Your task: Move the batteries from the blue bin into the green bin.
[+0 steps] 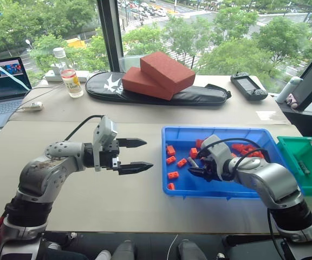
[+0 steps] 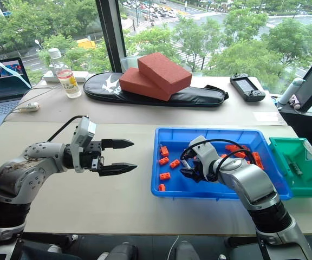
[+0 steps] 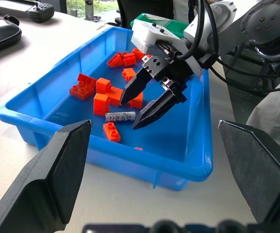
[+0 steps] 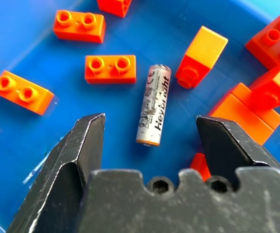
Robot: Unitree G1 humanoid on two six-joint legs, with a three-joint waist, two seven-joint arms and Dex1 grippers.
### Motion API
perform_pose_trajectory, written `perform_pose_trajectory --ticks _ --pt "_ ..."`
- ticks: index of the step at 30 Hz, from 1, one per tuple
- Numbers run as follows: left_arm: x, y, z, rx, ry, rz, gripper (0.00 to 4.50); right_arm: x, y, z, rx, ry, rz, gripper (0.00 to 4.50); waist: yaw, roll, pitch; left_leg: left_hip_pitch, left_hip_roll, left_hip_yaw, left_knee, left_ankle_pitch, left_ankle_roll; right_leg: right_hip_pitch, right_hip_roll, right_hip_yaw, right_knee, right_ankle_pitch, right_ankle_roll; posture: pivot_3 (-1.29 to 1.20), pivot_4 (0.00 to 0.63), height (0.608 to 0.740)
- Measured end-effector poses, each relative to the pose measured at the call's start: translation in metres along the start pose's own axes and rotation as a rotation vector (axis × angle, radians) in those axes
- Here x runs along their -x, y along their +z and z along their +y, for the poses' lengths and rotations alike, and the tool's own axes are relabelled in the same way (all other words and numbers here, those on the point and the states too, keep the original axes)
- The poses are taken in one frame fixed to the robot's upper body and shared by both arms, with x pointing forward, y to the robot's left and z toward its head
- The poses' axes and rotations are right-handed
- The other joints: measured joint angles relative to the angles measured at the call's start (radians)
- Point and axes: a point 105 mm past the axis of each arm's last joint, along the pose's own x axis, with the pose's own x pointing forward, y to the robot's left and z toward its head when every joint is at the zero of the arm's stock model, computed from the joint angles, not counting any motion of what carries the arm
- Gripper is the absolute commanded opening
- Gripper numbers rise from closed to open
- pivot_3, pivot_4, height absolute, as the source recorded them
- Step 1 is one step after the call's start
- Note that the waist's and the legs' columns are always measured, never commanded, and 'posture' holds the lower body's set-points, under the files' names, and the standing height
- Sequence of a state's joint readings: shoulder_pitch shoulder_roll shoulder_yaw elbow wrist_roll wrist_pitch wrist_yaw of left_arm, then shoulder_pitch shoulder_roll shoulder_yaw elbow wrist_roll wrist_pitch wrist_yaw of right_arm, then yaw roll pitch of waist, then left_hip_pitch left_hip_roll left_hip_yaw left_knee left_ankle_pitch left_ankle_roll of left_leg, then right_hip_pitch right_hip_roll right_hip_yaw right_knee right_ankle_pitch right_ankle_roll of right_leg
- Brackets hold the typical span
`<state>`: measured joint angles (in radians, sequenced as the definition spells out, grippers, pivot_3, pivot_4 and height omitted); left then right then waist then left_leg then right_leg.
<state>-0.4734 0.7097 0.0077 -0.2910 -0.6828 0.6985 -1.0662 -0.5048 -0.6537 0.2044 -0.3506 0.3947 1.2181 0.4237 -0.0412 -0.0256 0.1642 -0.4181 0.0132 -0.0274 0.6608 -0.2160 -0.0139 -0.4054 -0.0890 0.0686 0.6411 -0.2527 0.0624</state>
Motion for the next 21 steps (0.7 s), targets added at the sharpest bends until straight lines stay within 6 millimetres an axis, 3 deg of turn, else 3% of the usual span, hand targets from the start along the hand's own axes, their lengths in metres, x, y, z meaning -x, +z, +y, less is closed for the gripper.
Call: perform_pose_trajectory --ticks 7,8,17,21 --pt "0.0 0.0 0.001 0.001 0.006 -0.001 4.5 -0.003 -0.002 0.0 0.026 0.001 0.012 0.42 0.0 0.0 0.0 0.0 0.0 0.0 0.0 0.0 0.0 0.0 0.0 0.0 0.0 0.0 0.0 0.0 0.15 0.74" --pt "0.0 0.0 0.001 0.001 0.006 -0.001 4.5 -0.003 -0.002 0.0 0.027 0.002 0.011 0.26 0.0 0.0 0.0 0.0 0.0 0.0 0.0 0.0 0.0 0.0 0.0 0.0 0.0 0.0 0.0 0.0 0.15 0.74" --pt "0.0 0.0 0.001 0.002 0.006 -0.002 4.5 -0.001 0.002 0.001 0.038 0.002 -0.01 0.26 0.0 0.0 0.0 0.0 0.0 0.0 0.0 0.0 0.0 0.0 0.0 0.0 0.0 0.0 0.0 0.0 0.15 0.74" --pt "0.0 0.001 0.001 0.001 0.009 -0.005 4.5 0.023 0.035 -0.005 0.0 0.013 -0.193 0.26 0.001 0.0 0.0 0.0 0.0 0.0 0.0 0.0 0.0 0.0 0.0 0.0 0.0 0.0 0.0 0.0 0.15 0.74"
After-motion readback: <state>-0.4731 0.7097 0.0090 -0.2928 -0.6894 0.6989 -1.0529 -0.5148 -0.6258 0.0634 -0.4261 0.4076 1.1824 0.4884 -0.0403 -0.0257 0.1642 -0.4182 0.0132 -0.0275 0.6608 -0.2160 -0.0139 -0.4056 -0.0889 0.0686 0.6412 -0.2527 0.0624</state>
